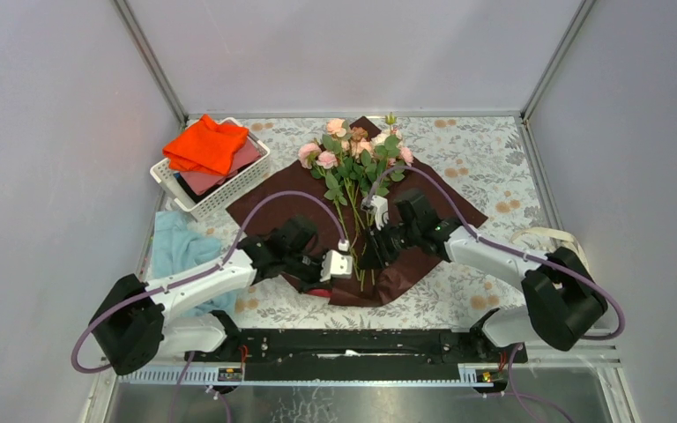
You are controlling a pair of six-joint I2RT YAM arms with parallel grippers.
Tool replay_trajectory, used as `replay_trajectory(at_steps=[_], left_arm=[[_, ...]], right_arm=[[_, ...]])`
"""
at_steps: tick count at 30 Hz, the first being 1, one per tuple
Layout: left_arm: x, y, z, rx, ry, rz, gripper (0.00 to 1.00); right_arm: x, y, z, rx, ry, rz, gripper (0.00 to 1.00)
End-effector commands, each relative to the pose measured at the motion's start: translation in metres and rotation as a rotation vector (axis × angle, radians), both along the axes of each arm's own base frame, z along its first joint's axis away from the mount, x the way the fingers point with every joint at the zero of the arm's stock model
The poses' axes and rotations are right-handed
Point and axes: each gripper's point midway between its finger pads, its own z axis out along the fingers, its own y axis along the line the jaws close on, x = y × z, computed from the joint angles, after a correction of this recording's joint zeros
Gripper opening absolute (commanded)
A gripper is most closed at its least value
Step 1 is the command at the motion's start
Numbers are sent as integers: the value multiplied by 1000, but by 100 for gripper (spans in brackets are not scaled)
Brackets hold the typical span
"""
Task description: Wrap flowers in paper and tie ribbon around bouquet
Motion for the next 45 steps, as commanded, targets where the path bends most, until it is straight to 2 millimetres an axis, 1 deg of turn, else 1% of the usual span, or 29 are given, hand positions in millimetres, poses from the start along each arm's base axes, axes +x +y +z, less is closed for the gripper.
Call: replay_trajectory(at_steps=[1,3,5,8,9,11,13,16,20,21,23,26,28,29,31,32,33,35,37,39,41,43,45], left_arm=[[-14,0,-13,78,-38,-52,0],[-15,1,-19,120,-67,-58,0],[-12,3,-21,158,-107,-56,0],[-8,8,-20,196,-160,-51,0],[-7,10,-19,200,-170,-53,0],[-7,10,-16,199,-173,-54,0],[-8,6,-9,178,-164,-46,0],[-2,-2,0,147,-151,0,0],[6,-4,-2,148,-117,50,0],[8,-3,-3,149,-101,62,0],[15,-1,-3,141,-66,95,0],[25,1,1,116,-13,140,0],[30,3,0,113,2,154,0],[30,3,0,108,13,154,0],[30,3,2,85,46,155,0],[32,3,5,64,66,164,0],[36,3,9,48,85,180,0],[51,5,19,13,120,232,0],[58,6,24,-12,150,248,0],[60,7,22,-15,162,245,0],[61,10,15,-5,175,245,0],[65,13,12,-1,190,260,0],[68,15,13,-2,195,269,0]], right_arm=[[8,-3,-25,-106,180,-235,28],[3,-5,-38,-111,209,-283,25],[-3,-10,-52,-156,226,-311,22],[-10,-24,-75,-263,251,-349,21],[-9,-31,-82,-303,251,-376,21],[-11,-41,-92,-366,262,-401,20],[-14,-48,-95,-414,273,-401,21],[-11,-54,-86,-453,252,-409,22],[-4,-58,-59,-456,206,-429,27],[-6,-58,-54,-453,204,-415,29],[-15,-56,-45,-433,206,-340,35],[-27,-44,-23,-295,158,-225,44],[-25,-36,-2,-148,57,-218,48],[-23,-30,5,-74,-6,-215,51],[-21,-22,10,35,-146,-197,57],[-22,-19,10,66,-220,-165,60],[-25,-17,8,80,-284,-128,62],[-26,-14,7,76,-377,-57,65],[-26,-13,5,57,-440,2,70],[-26,-12,4,51,-486,36,74],[-27,-10,2,53,-550,83,76],[-28,-12,-4,20,-621,127,77],[-24,-14,-7,-8,-652,129,77]])
